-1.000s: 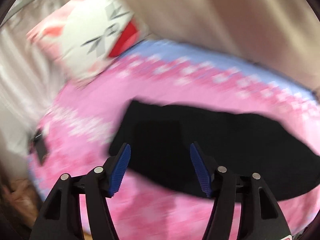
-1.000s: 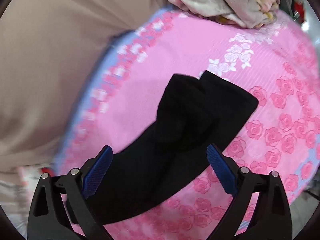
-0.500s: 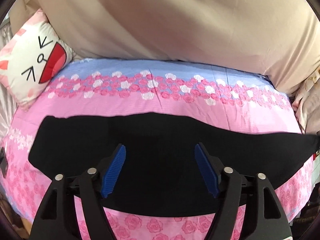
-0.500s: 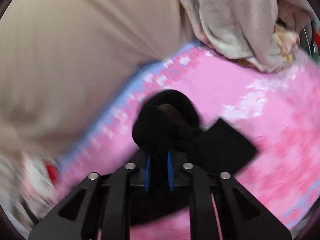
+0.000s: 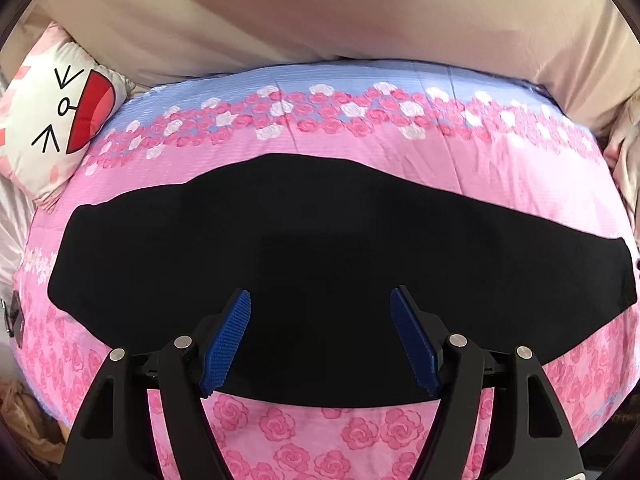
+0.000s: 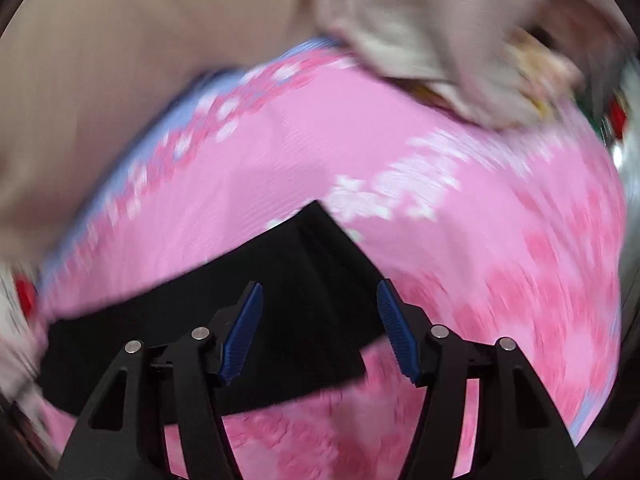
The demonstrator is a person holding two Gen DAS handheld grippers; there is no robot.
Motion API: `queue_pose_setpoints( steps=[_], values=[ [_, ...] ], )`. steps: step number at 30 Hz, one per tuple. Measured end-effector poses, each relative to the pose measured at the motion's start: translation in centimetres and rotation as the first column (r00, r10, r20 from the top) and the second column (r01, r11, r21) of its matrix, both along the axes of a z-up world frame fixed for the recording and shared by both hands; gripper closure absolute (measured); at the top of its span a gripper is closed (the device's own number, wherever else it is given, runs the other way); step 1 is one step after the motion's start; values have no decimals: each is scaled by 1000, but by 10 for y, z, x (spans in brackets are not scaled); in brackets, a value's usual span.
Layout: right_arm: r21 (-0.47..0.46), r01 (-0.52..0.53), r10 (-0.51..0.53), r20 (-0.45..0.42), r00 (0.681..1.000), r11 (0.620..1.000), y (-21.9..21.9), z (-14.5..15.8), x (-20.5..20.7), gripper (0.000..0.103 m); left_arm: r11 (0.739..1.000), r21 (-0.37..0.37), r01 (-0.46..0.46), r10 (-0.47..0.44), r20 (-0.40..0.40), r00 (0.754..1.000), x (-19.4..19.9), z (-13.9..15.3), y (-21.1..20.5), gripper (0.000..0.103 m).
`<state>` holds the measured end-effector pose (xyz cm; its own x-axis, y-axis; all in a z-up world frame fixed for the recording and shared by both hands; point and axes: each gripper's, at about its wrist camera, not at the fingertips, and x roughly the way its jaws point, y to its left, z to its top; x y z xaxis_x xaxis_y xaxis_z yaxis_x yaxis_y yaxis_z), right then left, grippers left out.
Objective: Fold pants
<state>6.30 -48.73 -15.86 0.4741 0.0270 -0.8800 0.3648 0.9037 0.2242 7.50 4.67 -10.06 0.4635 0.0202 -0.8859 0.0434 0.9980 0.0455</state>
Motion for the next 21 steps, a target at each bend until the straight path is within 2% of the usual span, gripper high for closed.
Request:
queue_pose_setpoints(
  steps=[1,2,3,5,7,8,10,11,13,14,15,17,19,21],
  values=[
    [13,-47,48,-36,998,999,3,-13,14,65,1000,23,0,0,-2,1000,-1,-1,-3,33],
    [10,-96,96,-75,993,995,9,-26,23,92,999,35,4,-3,-4,1000,-2,-2,-5,33],
    [-23,-130,128,-74,989,991,13,-22,29,96,998,58,-3,4,-5,1000,-5,-3,-5,33],
    [-105,-192,185,-68,980,976,19,-7,36,97,996,83,-23,23,-3,1000,-9,-2,-1,33],
    [-160,-188,187,-24,982,969,10,8,40,97,994,91,-56,56,4,998,-14,-2,7,29],
    [-175,-187,185,-33,982,967,3,7,45,97,993,93,-70,70,3,998,-16,-4,11,28],
    [-195,-201,176,-139,974,960,-9,-26,53,97,989,107,-98,100,-17,995,-19,-14,18,28],
    [-175,-215,187,-166,968,961,-13,-40,54,96,988,114,-105,109,-29,994,-19,-19,20,28],
    [-182,-226,201,-148,968,957,-12,-46,52,90,983,134,-123,130,-45,991,-21,-28,25,28],
    [-185,-218,191,-153,969,958,-12,-44,54,82,981,142,-130,138,-46,989,-23,-30,27,28],
    [-198,-206,180,-142,973,958,-12,-37,52,79,980,144,-138,146,-43,988,-25,-32,28,28],
    [-251,-136,125,-58,990,958,-10,-13,44,78,974,159,-159,168,-43,985,-28,-36,35,27],
    [-233,-84,89,12,996,969,-9,11,40,78,966,178,-188,198,-41,979,-27,-39,48,27],
    [-170,-115,128,69,989,979,14,30,35,76,953,206,-223,234,-29,972,-26,-42,66,27]
  ],
)
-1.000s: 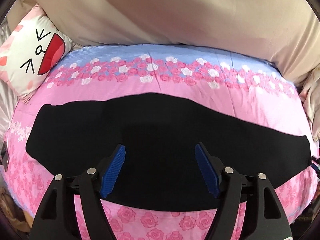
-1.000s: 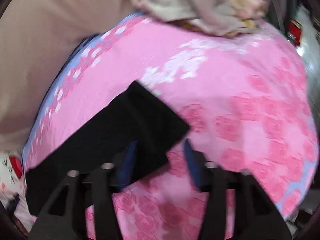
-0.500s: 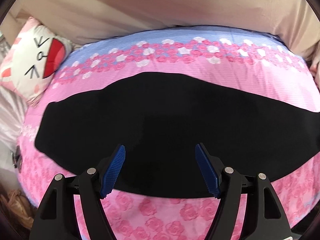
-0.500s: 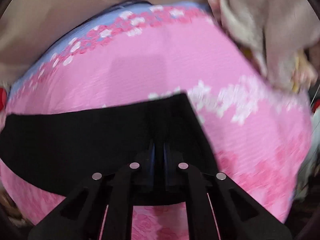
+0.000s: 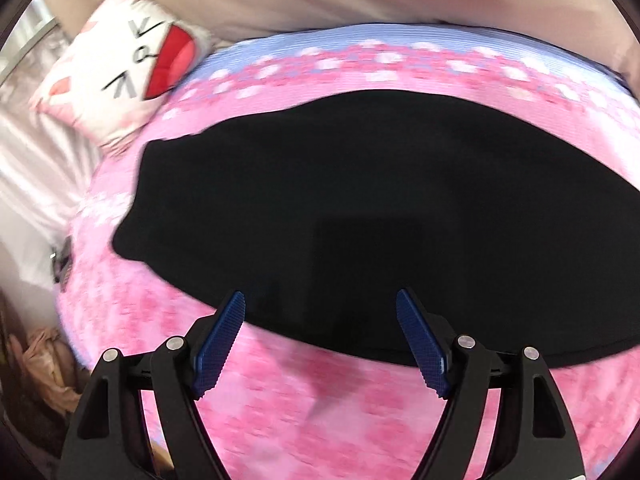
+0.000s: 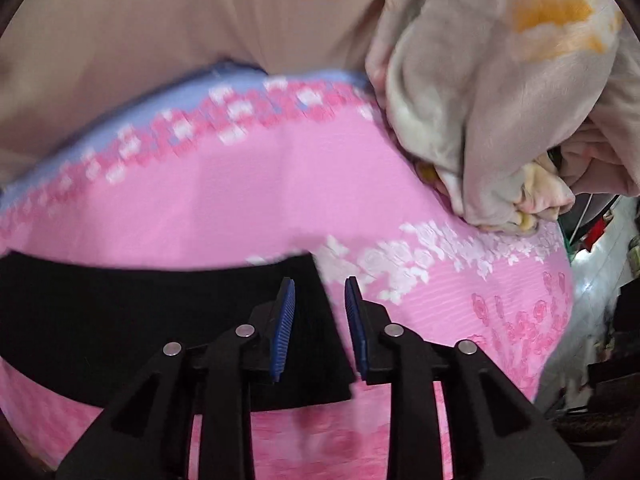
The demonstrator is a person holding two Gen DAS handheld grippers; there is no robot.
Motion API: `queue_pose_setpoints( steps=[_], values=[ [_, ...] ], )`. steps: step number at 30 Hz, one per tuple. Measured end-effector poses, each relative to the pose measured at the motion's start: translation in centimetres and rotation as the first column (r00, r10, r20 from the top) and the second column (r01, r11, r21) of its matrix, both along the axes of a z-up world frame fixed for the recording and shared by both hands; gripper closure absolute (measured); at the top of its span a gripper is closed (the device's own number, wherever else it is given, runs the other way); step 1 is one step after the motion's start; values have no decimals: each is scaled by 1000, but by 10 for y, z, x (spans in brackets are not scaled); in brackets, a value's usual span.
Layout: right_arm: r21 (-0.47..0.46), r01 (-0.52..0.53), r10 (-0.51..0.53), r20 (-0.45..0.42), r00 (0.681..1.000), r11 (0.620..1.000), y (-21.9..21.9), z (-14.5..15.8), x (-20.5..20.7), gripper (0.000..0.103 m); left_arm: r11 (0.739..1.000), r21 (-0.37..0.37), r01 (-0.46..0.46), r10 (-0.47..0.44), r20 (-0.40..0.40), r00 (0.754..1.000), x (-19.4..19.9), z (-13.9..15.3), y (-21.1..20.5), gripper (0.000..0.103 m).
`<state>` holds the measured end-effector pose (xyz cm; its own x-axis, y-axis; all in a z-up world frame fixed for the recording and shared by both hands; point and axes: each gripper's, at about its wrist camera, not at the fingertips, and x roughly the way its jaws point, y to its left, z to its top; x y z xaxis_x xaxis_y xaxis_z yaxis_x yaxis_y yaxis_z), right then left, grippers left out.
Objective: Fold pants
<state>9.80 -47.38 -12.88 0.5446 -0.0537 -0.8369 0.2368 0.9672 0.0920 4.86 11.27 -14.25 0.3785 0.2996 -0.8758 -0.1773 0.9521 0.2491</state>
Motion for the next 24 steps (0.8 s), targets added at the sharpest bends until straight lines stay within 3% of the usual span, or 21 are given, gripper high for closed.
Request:
queue_pose_setpoints(
  steps=[2,5,7,9,11,13,15,17,18,20,22,24],
  values=[
    [55,-123,123,-2,992,991,36,7,13,76,998,41,-40,40,-3,999,3,-6,25,27],
    [118,-366,371,-30,928,923,137,4,54,76,992,90,-92,94,-11,996,10,-14,67,27],
    [167,-526,536,-16,844,834,225,-3,87,76,986,103,-131,131,11,991,14,-15,96,27],
    [198,-607,621,-11,784,770,297,1,116,76,985,79,-152,152,9,988,19,-21,122,27],
    [199,-664,679,-11,734,721,365,0,146,76,983,83,-166,170,-37,985,22,-35,143,26],
    [166,-726,739,-23,673,667,435,-2,174,67,987,36,-155,155,-6,988,14,-38,153,20],
    [146,-759,771,-58,634,635,489,-12,202,62,991,18,-134,134,0,991,11,-40,157,20],
    [136,-784,796,-132,591,605,526,-35,220,62,995,17,-100,100,-2,995,6,-40,156,20],
    [132,-798,807,-168,566,588,554,-33,222,62,996,10,-84,84,-1,997,4,-40,158,20],
    [120,-837,835,-227,500,534,573,-45,218,62,998,-20,-64,64,0,998,1,-40,160,20],
    [54,-881,862,-242,445,470,586,-49,206,85,996,-72,-61,61,4,998,-2,-41,168,20],
    [18,-861,838,-241,490,509,590,-53,213,87,992,-109,-55,58,21,998,-8,-40,174,19]
  ],
)
